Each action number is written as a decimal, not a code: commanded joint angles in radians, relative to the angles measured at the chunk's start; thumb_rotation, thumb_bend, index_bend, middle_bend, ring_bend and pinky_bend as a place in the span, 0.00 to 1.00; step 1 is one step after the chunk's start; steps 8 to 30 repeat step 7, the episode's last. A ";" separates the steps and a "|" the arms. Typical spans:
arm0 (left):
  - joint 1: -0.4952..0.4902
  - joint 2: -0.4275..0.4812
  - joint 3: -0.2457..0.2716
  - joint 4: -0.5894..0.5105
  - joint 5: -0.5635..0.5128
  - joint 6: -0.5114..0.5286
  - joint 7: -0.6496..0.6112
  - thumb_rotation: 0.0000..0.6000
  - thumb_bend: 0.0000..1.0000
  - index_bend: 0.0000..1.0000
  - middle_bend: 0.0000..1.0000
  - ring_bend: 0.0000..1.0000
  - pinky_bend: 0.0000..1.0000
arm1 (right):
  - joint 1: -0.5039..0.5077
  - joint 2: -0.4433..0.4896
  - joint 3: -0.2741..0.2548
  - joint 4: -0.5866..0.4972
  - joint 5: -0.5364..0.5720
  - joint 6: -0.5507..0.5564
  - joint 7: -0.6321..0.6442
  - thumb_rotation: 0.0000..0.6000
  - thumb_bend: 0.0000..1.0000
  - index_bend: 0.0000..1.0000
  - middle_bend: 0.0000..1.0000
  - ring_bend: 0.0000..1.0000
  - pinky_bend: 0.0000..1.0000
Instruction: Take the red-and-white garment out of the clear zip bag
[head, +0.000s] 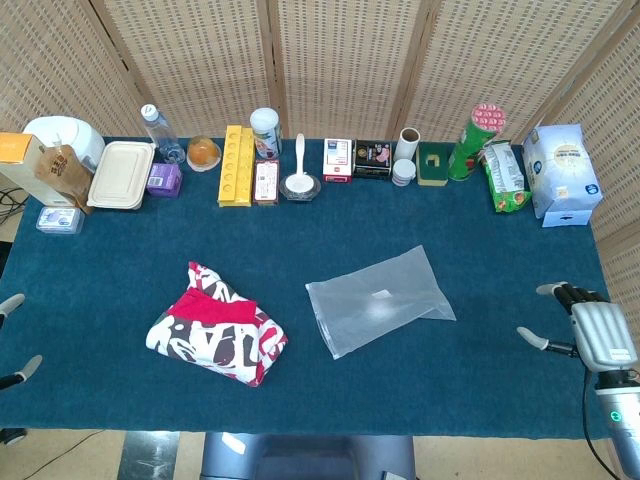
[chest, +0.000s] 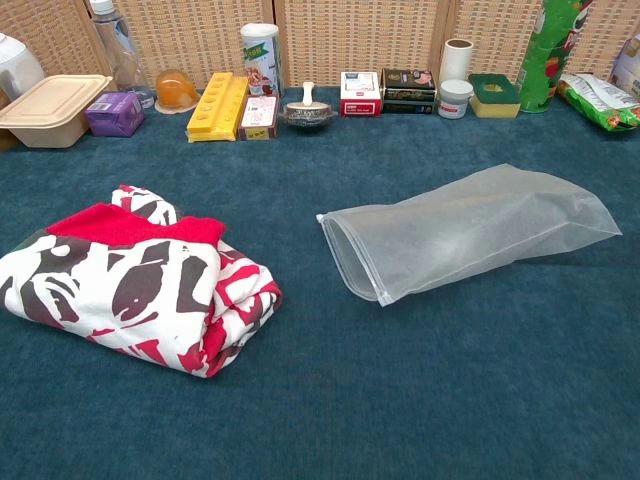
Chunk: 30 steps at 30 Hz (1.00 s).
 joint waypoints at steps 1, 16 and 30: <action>0.007 0.000 0.000 -0.011 0.004 -0.001 0.011 1.00 0.19 0.15 0.23 0.11 0.26 | -0.026 -0.002 0.012 0.000 0.006 0.026 0.000 0.16 0.21 0.34 0.37 0.41 0.42; -0.002 0.014 -0.014 -0.052 0.032 -0.017 0.032 1.00 0.19 0.15 0.23 0.11 0.26 | -0.057 -0.020 0.037 0.023 -0.006 0.055 0.018 0.27 0.21 0.35 0.39 0.41 0.43; -0.002 0.014 -0.014 -0.052 0.032 -0.017 0.032 1.00 0.19 0.15 0.23 0.11 0.26 | -0.057 -0.020 0.037 0.023 -0.006 0.055 0.018 0.27 0.21 0.35 0.39 0.41 0.43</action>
